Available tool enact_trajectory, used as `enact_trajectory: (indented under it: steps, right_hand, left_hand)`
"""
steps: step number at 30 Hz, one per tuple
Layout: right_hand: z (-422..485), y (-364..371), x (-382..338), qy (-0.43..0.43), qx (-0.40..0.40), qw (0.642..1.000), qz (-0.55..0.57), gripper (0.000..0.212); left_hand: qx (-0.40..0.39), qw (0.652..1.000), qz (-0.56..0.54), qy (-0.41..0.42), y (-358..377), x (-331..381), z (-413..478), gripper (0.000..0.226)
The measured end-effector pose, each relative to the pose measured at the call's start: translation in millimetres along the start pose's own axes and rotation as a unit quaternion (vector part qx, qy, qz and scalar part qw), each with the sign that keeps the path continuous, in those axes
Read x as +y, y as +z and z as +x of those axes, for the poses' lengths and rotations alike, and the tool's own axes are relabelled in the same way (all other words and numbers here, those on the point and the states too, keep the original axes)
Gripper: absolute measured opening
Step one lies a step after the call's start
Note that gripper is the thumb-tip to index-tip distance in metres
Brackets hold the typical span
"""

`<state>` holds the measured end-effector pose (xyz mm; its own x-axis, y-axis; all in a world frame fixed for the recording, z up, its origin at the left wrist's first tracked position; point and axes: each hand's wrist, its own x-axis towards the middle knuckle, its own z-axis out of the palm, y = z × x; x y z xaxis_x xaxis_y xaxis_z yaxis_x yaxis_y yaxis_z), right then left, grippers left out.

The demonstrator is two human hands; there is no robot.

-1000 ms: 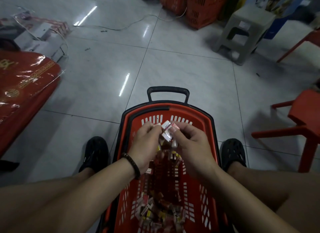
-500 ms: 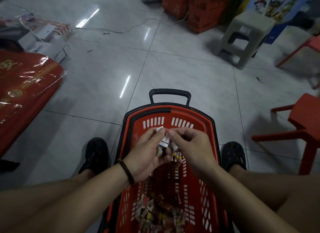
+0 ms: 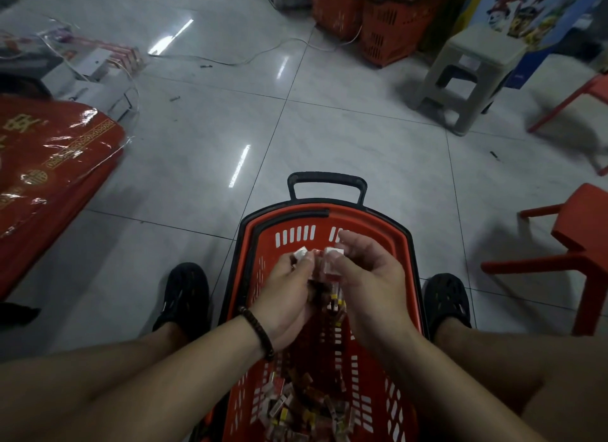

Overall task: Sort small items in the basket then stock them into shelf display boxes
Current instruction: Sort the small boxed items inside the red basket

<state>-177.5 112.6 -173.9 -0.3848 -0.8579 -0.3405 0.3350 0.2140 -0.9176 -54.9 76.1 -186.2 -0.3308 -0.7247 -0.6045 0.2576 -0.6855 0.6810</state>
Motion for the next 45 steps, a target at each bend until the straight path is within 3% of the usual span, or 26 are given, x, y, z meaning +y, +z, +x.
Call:
enact_trajectory:
  steps: [2, 6, 10, 13, 16, 20, 25, 33, 37, 40, 45]
  right_hand:
    - [-5.0, 3.0, -3.6, -0.028, 0.004, 0.999, 0.025, 0.025]
    - [-6.6, 3.8, -5.0, -0.095, 0.036, 0.993, -0.055, 0.021]
    - [-3.8, 4.4, -6.3, -0.070, 0.033, 0.993, -0.091, 0.026]
    - [-5.0, 3.0, -6.0, -0.021, -0.035, 0.993, -0.110, 0.022]
    - [-7.1, 0.4, -6.0, -0.017, -0.098, 0.989, -0.109, 0.026]
    - [-6.3, -1.7, -10.2, -0.019, -0.108, 0.990, -0.093, 0.029]
    - [-1.5, -8.0, -12.5, -0.060, -0.090, 0.983, -0.146, 0.024]
    - [7.2, -15.6, -20.6, -0.052, -0.119, 0.981, -0.142, 0.024]
    - [11.3, -22.3, -22.8, -0.053, -0.167, 0.965, -0.195, 0.031]
    - [19.5, -27.2, -17.0, 0.003, -0.166, 0.963, -0.210, 0.039]
    - [29.0, -29.1, 13.6, 0.121, -0.156, 0.976, -0.092, 0.044]
  left_hand:
    - [-0.011, 1.000, -0.001, 0.006, 1.5, -0.2, -1.0, 0.032]
    - [-0.027, 0.999, -0.024, 0.004, 6.6, -2.3, -4.4, 0.034]
    - [-0.021, 0.999, -0.041, 0.013, 5.8, -1.0, -3.5, 0.033]
    - [-0.016, 0.999, -0.040, 0.034, 3.4, -0.2, -3.4, 0.026]
    - [-0.017, 0.998, -0.012, 0.056, 1.6, -0.1, -4.7, 0.023]
    - [-0.033, 0.996, 0.042, 0.076, -1.7, 3.4, -4.3, 0.021]
    - [0.000, 0.955, 0.255, 0.151, -10.6, 11.7, 2.3, 0.015]
    - [-0.066, 0.964, 0.235, 0.107, -11.9, 18.1, -0.3, 0.025]
    - [-0.050, 0.940, 0.322, 0.102, -14.7, 21.5, 3.0, 0.023]
    - [-0.050, 0.919, 0.382, 0.078, -18.9, 30.5, 4.3, 0.018]
    - [-0.018, 0.852, 0.523, 0.030, -33.6, 57.3, 7.6, 0.023]
